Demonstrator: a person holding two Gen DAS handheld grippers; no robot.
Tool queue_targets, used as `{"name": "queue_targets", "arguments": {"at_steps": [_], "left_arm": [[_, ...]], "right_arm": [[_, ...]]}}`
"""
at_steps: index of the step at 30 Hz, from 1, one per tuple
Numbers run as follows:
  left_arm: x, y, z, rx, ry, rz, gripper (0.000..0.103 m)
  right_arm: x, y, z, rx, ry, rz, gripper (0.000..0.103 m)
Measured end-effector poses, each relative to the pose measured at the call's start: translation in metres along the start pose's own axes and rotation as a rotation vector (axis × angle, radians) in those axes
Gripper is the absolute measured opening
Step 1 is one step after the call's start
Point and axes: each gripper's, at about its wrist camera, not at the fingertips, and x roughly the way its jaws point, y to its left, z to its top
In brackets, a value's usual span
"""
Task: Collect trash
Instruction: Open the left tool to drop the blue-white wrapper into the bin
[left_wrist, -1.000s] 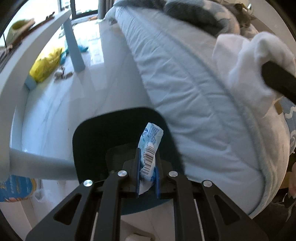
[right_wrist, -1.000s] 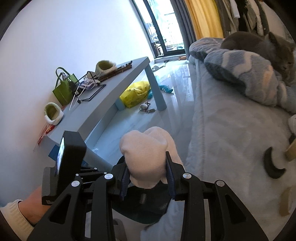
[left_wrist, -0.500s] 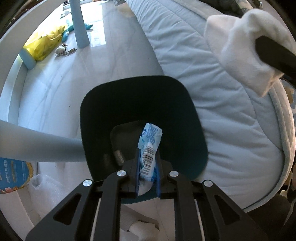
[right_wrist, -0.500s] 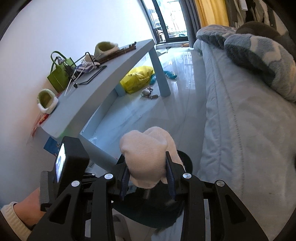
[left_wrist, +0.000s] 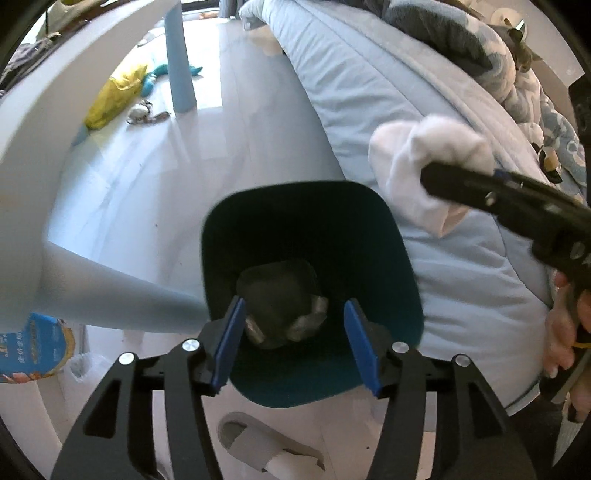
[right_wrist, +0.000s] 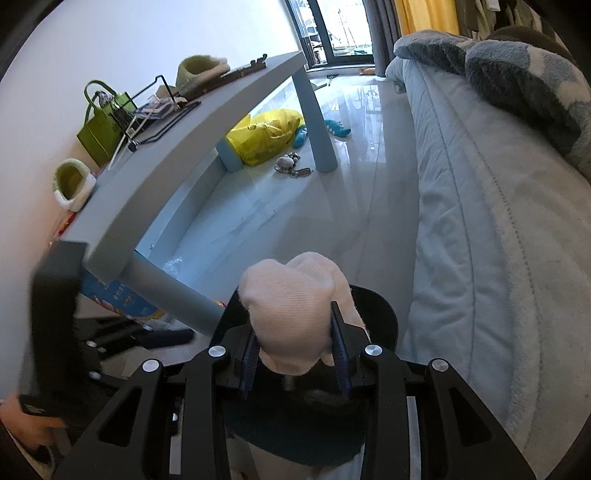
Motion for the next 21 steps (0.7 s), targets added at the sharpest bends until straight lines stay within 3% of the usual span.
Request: {"name": "queue_targets", "arguments": {"at_steps": [10,21], "left_arm": [[-0.036,0.011,0.007,-0.003,-0.142,0.046,0.060],[-0.078,0.011,0.015,0.018,-0.279,0.080,0.054]], "right_arm": [[0.026,0.002,-0.006,-0.003,0.049,-0.022,0.035],[0.055,0.005,-0.019,-0.006,0.120,-0.034,0.035]]}}
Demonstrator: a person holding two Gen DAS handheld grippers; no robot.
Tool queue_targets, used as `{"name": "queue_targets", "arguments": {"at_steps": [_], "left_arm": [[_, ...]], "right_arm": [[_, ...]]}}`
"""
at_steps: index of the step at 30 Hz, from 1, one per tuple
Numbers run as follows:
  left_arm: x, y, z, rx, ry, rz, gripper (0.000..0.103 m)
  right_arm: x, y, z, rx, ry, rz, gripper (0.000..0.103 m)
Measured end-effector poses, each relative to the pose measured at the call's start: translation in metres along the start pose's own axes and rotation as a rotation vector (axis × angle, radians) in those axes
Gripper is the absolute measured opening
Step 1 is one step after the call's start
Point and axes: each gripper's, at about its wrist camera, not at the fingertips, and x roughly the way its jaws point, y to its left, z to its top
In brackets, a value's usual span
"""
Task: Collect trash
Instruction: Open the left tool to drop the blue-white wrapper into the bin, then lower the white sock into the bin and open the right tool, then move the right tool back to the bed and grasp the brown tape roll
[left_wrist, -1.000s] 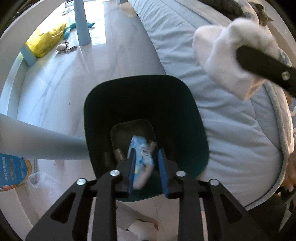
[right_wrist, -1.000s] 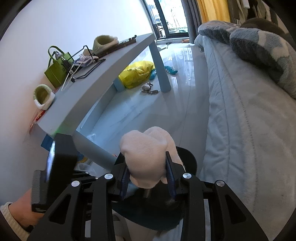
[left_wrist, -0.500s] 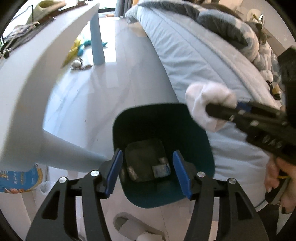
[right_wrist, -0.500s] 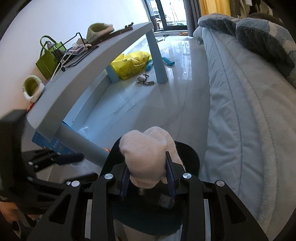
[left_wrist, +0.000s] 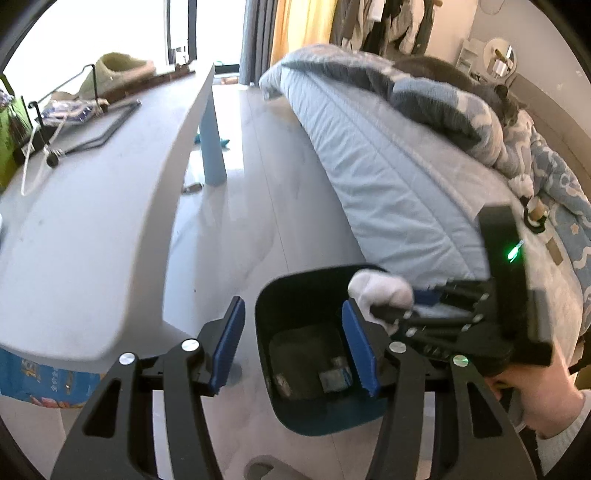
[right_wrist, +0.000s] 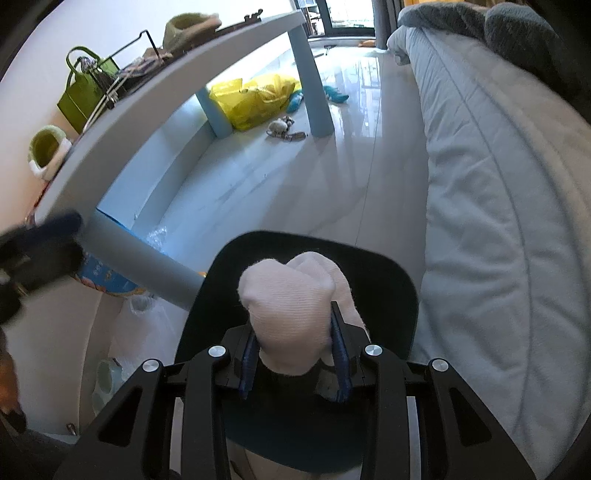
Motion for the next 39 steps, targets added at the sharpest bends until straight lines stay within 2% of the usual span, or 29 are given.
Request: {"name": "queue_targets", "arguments": {"at_steps": [5,9,18,20,22,23,34,39], "left_arm": [[-0.013,-0.002,0.006,0.001,-0.050,-0.001,0.051],[-0.020,-0.003,0.010,-0.004,-0.076,-0.005,0.044],[-0.038,-0.009,0.017,-0.017,-0.118,-0.026,0.044],[-0.043,-0.011,0.019,-0.015,-0.136,-0.019,0.044],[-0.047,-0.010,0.021,-0.020,-0.148,-0.016,0.044],[-0.049,-0.010,0.022,-0.025,-0.156,-0.014,0.044],[-0.062,-0.024,0.032,-0.031,-0.187,-0.006,0.046],[-0.073,-0.037,0.037,-0.028,-0.227,-0.036,0.055]], "right_arm": [[0.010,0.002,-0.005,-0.002,0.027,-0.001,0.035],[0.020,0.005,-0.010,-0.013,0.054,-0.003,0.035],[0.034,0.016,-0.021,-0.052,0.110,-0.026,0.038],[0.034,0.017,-0.023,-0.060,0.118,-0.027,0.042],[0.032,0.019,-0.025,-0.064,0.114,-0.022,0.053],[0.031,0.019,-0.025,-0.066,0.113,-0.019,0.053],[-0.020,0.024,-0.018,-0.086,-0.013,0.017,0.055],[-0.062,0.016,-0.013,-0.094,-0.109,0.015,0.058]]}}
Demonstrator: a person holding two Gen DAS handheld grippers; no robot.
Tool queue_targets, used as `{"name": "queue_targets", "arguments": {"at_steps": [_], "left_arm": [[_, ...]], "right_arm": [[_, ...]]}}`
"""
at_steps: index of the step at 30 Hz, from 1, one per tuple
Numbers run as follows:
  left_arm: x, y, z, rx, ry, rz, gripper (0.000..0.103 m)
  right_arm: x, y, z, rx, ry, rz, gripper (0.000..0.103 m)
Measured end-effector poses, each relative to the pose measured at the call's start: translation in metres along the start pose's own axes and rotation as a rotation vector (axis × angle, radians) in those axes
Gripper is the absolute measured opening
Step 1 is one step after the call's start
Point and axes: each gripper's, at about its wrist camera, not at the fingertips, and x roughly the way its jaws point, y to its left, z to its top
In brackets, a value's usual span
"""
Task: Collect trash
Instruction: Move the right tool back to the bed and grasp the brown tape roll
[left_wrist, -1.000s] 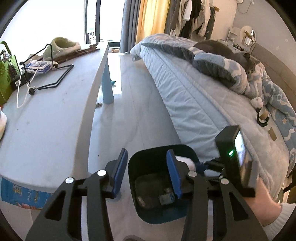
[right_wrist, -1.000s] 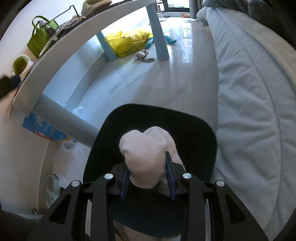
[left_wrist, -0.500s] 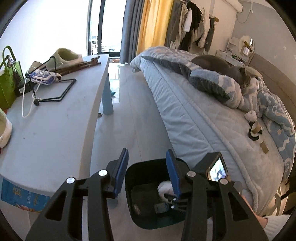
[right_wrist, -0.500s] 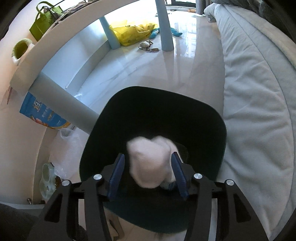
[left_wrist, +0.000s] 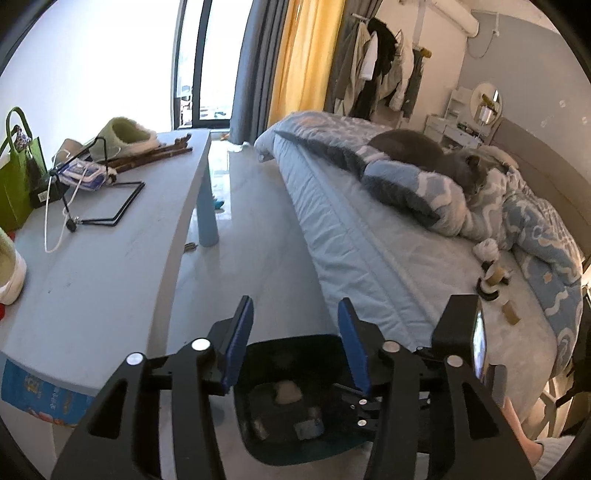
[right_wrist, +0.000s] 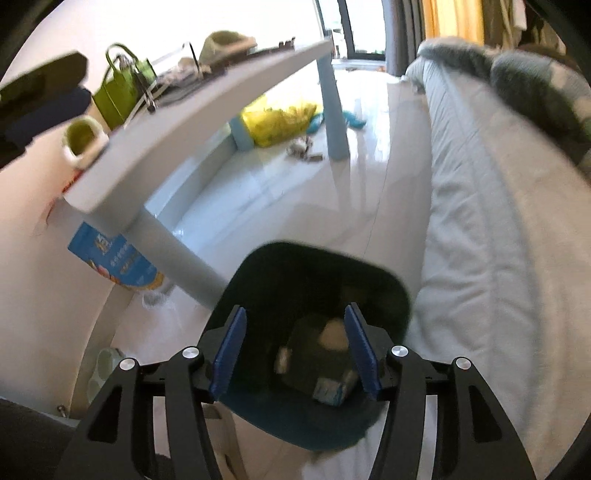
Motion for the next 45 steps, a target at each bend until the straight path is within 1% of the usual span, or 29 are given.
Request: {"name": "queue_targets", "arguments": {"at_steps": [5,7,8,10,14,18,24,26,30,34,39,45], "left_arm": [[-0.010,-0.021,0.009,0.031,-0.045,-0.010,0.063],[-0.010,-0.029,0.010,0.033,-0.048,-0.011,0.070],[-0.009,-0.032,0.010,0.035,-0.049,-0.008,0.075],[-0.007,-0.041,0.010,0.039,-0.044,-0.002,0.076],[0.001,-0.059,0.010,0.063,-0.028,-0.006,0.079],[0.009,-0.077,0.008,0.091,-0.015,-0.008,0.084],[0.018,-0.098,0.009,0.094,-0.019,-0.040,0.092],[0.018,-0.103,0.010,0.087,-0.029,-0.054,0.093],[0.025,-0.115,0.012,0.077,-0.019,-0.087,0.094],[0.034,-0.132,0.013,0.093,-0.010,-0.096,0.094],[0.047,-0.152,0.015,0.114,0.000,-0.120,0.095],[0.064,-0.178,0.014,0.152,0.022,-0.149,0.095]], "right_arm": [[-0.035,-0.012,0.005,-0.005,-0.075,-0.015,0.064],[-0.050,-0.018,0.005,-0.005,-0.103,-0.021,0.067],[-0.056,-0.021,0.005,-0.004,-0.119,-0.026,0.068],[-0.071,-0.030,0.005,0.002,-0.156,-0.039,0.071],[-0.092,-0.043,0.003,0.007,-0.196,-0.069,0.075],[-0.110,-0.062,-0.002,0.013,-0.225,-0.119,0.079],[-0.133,-0.096,-0.012,0.053,-0.252,-0.159,0.081],[-0.140,-0.106,-0.018,0.066,-0.257,-0.173,0.082],[-0.153,-0.131,-0.030,0.095,-0.268,-0.206,0.085],[-0.166,-0.154,-0.043,0.125,-0.277,-0.232,0.088],[-0.178,-0.178,-0.053,0.152,-0.284,-0.264,0.088],[-0.182,-0.202,-0.064,0.168,-0.259,-0.275,0.089]]}}
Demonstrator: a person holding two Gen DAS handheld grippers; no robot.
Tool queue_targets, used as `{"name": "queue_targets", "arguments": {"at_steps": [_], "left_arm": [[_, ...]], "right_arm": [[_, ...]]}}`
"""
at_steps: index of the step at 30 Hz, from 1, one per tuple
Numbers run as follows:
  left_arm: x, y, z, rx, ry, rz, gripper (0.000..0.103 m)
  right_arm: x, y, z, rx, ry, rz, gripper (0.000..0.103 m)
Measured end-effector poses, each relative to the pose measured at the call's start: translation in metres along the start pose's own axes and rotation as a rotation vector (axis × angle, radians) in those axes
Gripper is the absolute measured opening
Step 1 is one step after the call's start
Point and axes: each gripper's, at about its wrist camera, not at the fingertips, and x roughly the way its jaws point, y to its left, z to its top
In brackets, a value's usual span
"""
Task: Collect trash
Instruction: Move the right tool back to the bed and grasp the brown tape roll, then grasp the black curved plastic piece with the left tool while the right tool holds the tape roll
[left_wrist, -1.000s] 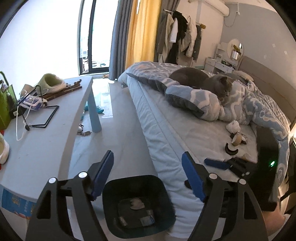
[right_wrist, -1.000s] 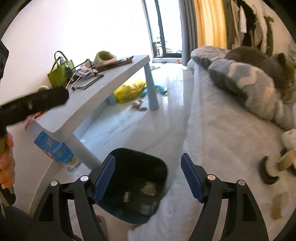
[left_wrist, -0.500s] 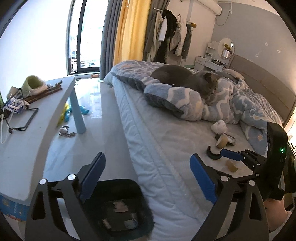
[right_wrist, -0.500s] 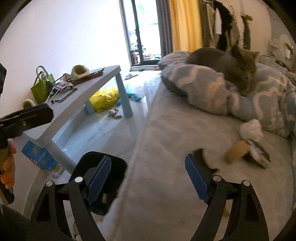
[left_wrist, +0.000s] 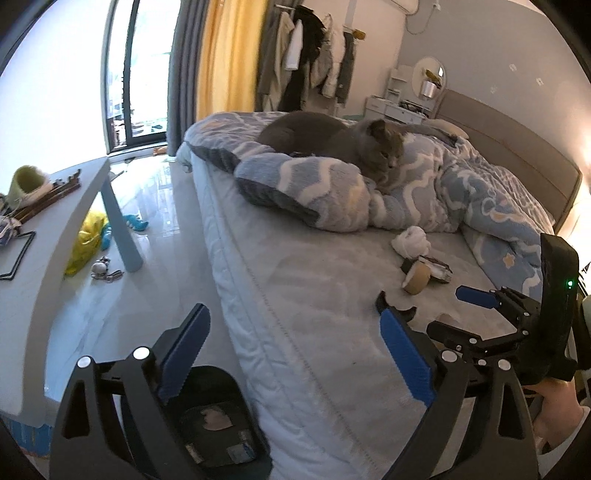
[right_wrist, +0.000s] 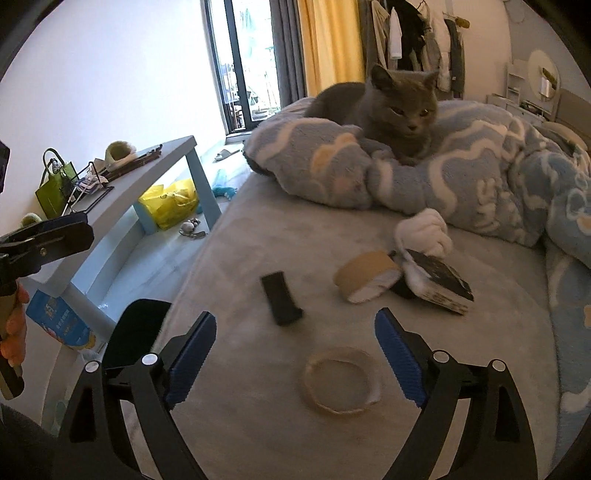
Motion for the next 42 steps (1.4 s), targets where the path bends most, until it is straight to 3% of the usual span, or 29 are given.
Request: {"name": "queue_targets", "arguments": {"at_steps": [11,15,20,24,30,42], "left_arm": [[0.034,-0.037,0.002,0.053,0.038,-0.063,0.095],[0.045,-0.048,-0.002,0.086,0.063,-0.074,0.095],[0.056,-0.062,-0.005,0.132,0.079,-0.110,0.095],[0.066,-0.072,-0.006,0.160,0.096,-0.135,0.095],[0.079,-0.082,-0.008,0.195,0.120,-0.156,0.095],[0.110,-0.089,-0.006,0.194,0.153,-0.187,0.095]], "right_arm": [[0.004,-0.028,-0.020,-0.011,0.060,0.024,0.089],[0.008,-0.032,-0.023,-0.024,0.083,0.050,0.070],[0.012,-0.037,-0.024,-0.007,0.097,0.089,0.062],[0.014,-0.038,-0.024,-0.012,0.112,0.112,0.049],[0.012,-0.041,-0.021,-0.019,0.114,0.125,0.048],[-0.009,-0.086,-0.003,0.080,0.025,0.093,0.048]]}}
